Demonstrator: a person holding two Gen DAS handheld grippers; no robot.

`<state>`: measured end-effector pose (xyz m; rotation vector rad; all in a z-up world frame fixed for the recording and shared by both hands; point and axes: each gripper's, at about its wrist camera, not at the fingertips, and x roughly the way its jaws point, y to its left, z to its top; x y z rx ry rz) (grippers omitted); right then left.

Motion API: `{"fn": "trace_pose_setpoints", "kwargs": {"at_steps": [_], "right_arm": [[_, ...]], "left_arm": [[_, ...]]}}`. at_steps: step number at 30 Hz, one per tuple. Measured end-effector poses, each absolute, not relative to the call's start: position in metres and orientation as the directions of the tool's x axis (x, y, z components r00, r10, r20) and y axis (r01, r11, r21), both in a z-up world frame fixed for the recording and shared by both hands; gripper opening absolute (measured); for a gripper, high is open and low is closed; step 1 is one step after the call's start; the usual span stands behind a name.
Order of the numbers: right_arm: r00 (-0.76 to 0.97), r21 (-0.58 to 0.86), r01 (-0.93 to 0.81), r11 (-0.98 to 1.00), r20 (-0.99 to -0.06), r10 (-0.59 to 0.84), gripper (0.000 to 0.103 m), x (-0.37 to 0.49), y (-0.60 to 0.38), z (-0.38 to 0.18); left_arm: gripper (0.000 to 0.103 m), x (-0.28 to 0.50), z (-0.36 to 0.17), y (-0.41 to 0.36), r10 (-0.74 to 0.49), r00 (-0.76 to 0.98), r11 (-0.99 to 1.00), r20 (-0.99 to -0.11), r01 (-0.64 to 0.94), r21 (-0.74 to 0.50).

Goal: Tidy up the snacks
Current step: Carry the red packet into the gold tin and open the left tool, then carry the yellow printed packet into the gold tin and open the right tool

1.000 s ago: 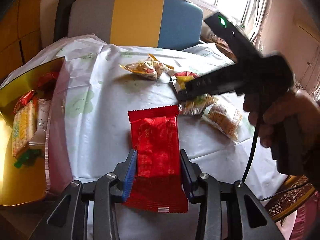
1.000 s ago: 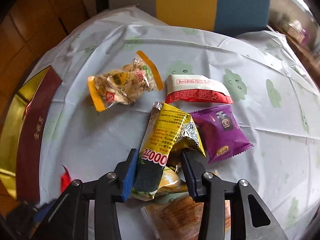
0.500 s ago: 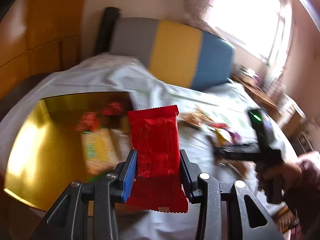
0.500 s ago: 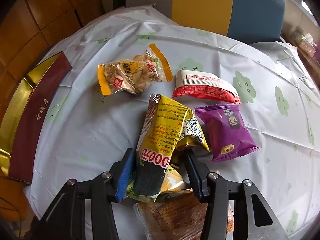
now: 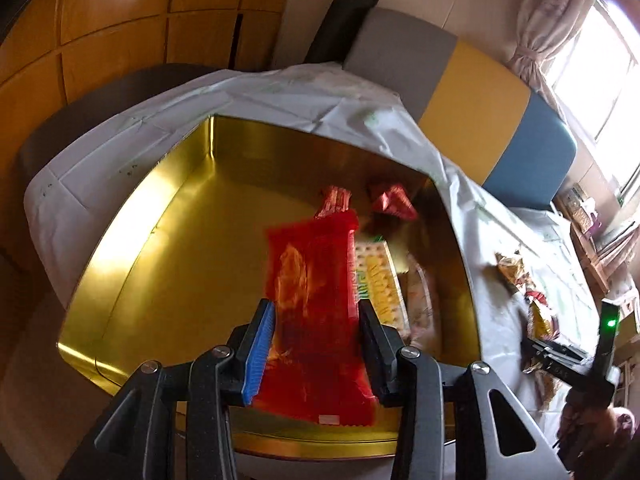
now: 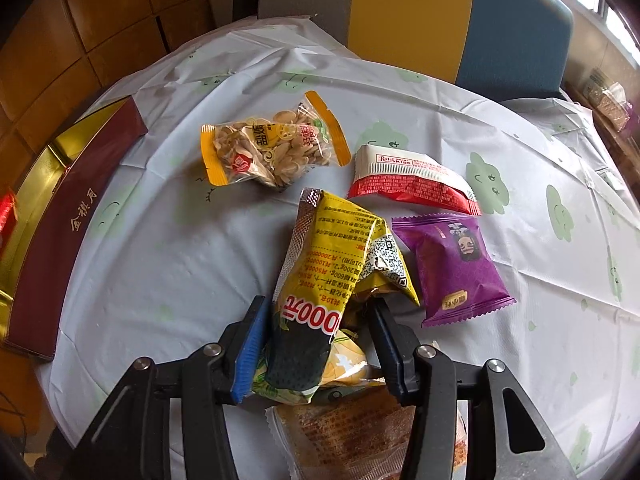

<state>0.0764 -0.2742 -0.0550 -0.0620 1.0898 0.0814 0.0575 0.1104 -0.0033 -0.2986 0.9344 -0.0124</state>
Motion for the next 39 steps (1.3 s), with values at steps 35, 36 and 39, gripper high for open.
{"fn": "trace_pose_setpoints", "kwargs": {"at_steps": [35, 36, 39], "right_arm": [[0.611, -0.09, -0.077, 0.993, -0.791, -0.024, 0.052, 0.056, -0.267, -0.059], [0.613, -0.088, -0.076, 0.993, -0.789, -0.023, 0.052, 0.056, -0.267, -0.059], [0.623, -0.085, -0.074, 0.994, -0.782, -0.02, 0.052, 0.055, -0.268, -0.059]], "left_arm": [[0.042, 0.015, 0.032, 0.087, 0.087, 0.714, 0.993, -0.695, -0.117, 0.004], [0.042, 0.014, 0.033, 0.086, 0.09, 0.717, 0.993, -0.691, -0.114, 0.011], [0.042, 0.011, 0.033, 0.083, 0.098, 0.726, 0.994, -0.68, -0.109, 0.027]]}}
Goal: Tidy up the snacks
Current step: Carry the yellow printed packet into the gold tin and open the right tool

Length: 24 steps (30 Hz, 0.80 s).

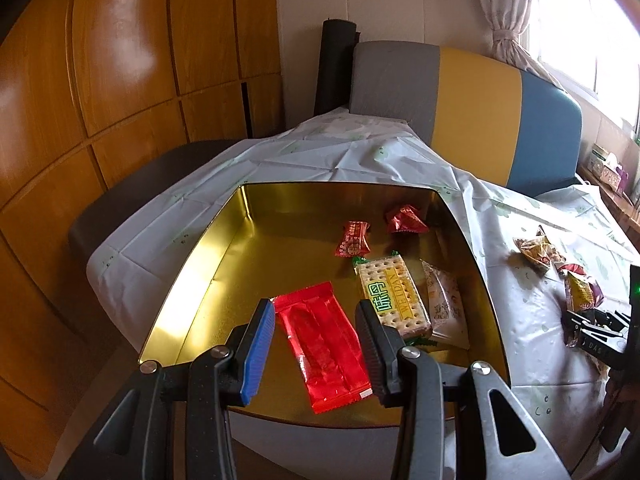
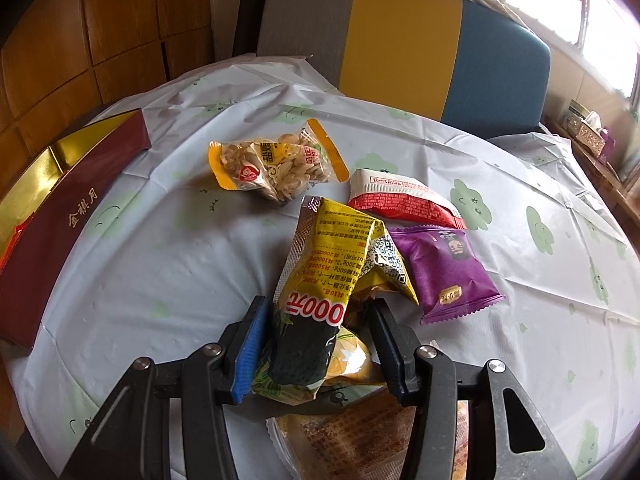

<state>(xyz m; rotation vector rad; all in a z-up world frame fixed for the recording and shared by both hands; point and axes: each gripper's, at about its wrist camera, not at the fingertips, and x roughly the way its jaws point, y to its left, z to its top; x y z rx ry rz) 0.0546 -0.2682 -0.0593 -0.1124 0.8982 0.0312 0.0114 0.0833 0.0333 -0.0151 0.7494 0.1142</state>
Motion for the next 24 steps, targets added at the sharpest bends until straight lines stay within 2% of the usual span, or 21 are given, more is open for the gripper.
{"fn": "trace_pose_setpoints", "kwargs": {"at_steps": [24], "right_arm": [[0.63, -0.148, -0.064, 0.987, -0.773, -0.075, 0.051, 0.0533, -0.2601, -0.0589]], "left_arm": [[0.043, 0.0045, 0.0345, 0.0785, 0.117, 0.741, 0.993, -0.661, -0.099, 0.064]]}}
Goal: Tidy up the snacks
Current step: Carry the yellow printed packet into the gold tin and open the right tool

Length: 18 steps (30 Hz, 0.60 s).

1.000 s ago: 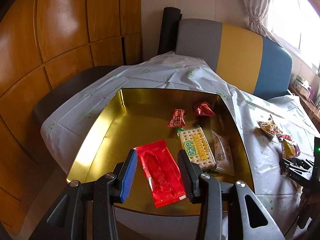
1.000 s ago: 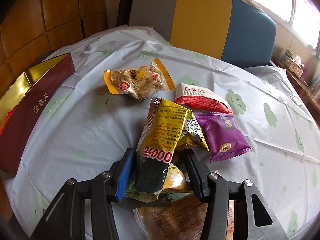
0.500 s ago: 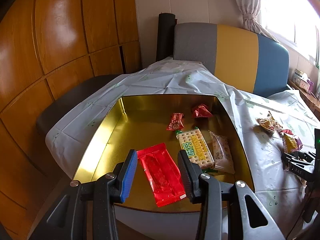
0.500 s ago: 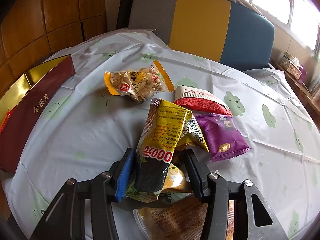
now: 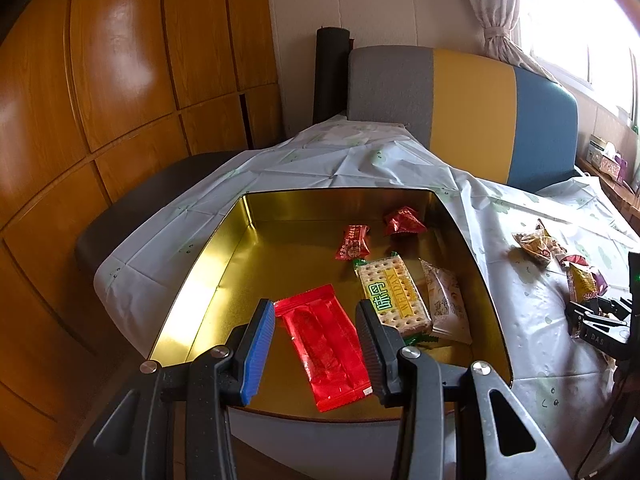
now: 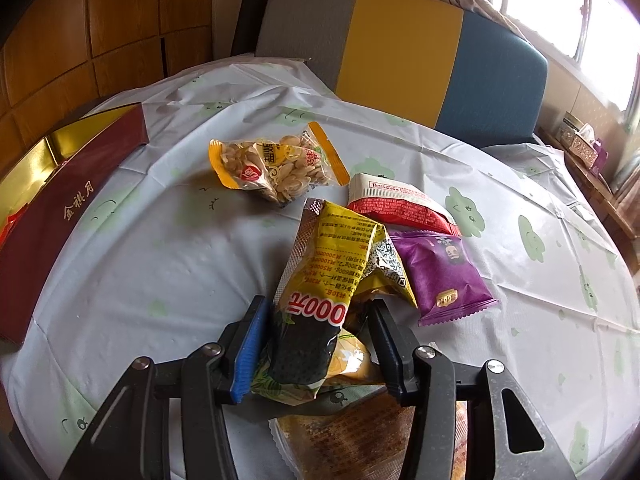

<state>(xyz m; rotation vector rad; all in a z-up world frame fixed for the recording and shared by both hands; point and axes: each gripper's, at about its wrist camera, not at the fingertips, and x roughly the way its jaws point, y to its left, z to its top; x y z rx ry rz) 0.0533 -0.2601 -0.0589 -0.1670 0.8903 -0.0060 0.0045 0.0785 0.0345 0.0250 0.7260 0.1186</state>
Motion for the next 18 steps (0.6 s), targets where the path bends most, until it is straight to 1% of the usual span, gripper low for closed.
{"fn": "trace_pose_setpoints", "kwargs": {"at_steps": [6, 11, 18], "right_arm": [[0.627, -0.159, -0.05, 0.986, -0.774, -0.093, 0.049, 0.054, -0.256, -0.058], [0.618, -0.145, -0.035, 0.989, -0.781, -0.093, 0.045, 0.056, -0.256, -0.055], [0.619, -0.117, -0.062, 0.991, -0.784, -0.054, 0.041, 0.055, -0.246, -0.044]], "left_arm": [[0.043, 0.002, 0.035, 0.077, 0.115, 0.743, 0.993, -0.659, -0.095, 0.065], [0.043, 0.001, 0.038, 0.076, 0.117, 0.749, 0.993, -0.652, -0.094, 0.069], [0.043, 0.001, 0.038, 0.076, 0.115, 0.747, 0.993, -0.655, -0.096, 0.066]]}}
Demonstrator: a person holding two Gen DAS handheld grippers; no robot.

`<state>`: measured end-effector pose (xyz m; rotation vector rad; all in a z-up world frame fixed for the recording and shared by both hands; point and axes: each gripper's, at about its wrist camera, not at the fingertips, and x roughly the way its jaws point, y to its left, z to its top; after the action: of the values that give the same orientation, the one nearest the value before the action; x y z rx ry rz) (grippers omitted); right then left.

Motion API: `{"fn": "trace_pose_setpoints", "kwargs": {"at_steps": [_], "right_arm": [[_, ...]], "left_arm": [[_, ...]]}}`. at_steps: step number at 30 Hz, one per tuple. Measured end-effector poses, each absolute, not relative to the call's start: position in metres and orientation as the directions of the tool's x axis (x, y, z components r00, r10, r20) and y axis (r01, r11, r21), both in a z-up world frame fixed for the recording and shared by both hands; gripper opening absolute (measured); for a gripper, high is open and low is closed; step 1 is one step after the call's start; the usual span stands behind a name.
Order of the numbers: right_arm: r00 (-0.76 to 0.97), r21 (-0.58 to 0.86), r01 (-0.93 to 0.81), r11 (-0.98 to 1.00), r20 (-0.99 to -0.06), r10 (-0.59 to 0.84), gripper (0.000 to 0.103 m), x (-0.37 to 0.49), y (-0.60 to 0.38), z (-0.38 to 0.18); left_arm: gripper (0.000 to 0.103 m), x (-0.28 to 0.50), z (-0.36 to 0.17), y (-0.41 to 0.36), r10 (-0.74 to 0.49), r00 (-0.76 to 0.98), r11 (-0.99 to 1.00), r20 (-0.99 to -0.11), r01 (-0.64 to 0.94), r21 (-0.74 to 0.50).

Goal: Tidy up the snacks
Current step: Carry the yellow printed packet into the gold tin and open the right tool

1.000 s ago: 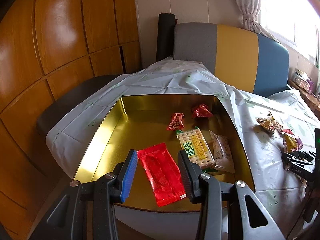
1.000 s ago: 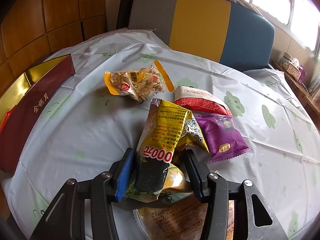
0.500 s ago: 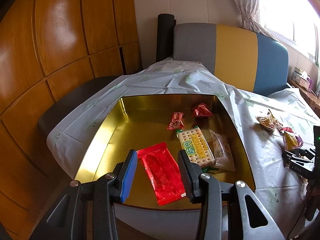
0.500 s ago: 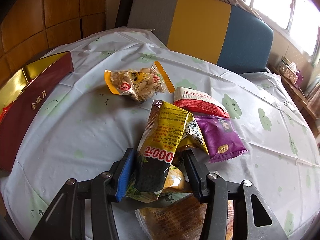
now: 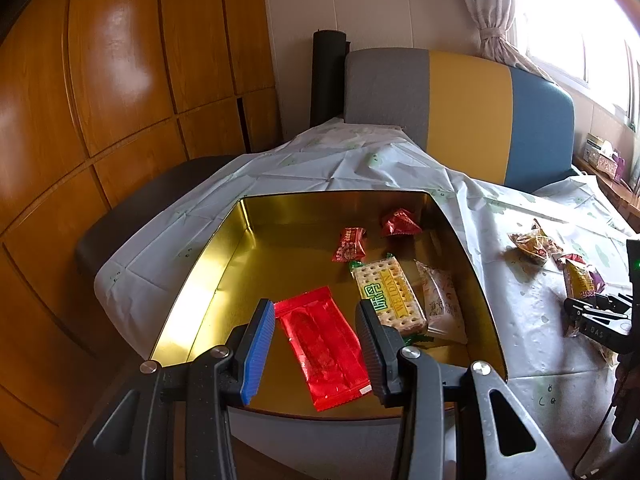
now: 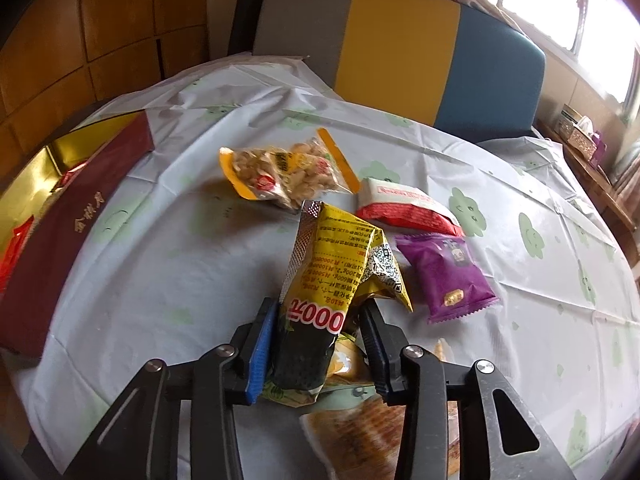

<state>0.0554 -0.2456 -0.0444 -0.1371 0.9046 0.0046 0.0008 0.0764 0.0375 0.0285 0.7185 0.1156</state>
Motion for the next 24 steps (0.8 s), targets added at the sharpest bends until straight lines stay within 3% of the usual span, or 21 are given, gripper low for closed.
{"fn": "trace_pose_setpoints", "kwargs": {"at_steps": [6, 15, 19, 24], "right_arm": [[0.662, -0.066, -0.158, 0.985, -0.748, 0.056, 0.04, 0.052, -0.213, -0.01], [0.647, -0.002, -0.453, 0.892, -0.688, 0.327, 0.04, 0.042, -0.107, 0.039], [0.573, 0.0, -0.587, 0.81, -0.707, 0.415, 0.04, 0.036, -0.052, 0.036], [0.485, -0.014, -0.662, 0.749, -0.77, 0.414, 0.041, 0.04, -0.014, 0.01]], "left_arm": [[0.043, 0.005, 0.036, 0.086, 0.128, 0.739, 0.991, -0.661, -0.119, 0.059], [0.043, 0.011, 0.043, 0.136, 0.212, 0.726, 0.967, -0.654, -0.254, 0.031], [0.043, 0.011, 0.045, 0.152, 0.237, 0.72, 0.955, -0.652, -0.296, 0.02], [0.043, 0.013, 0.041, 0.155, 0.236, 0.712, 0.954, -0.661, -0.298, 0.019]]}}
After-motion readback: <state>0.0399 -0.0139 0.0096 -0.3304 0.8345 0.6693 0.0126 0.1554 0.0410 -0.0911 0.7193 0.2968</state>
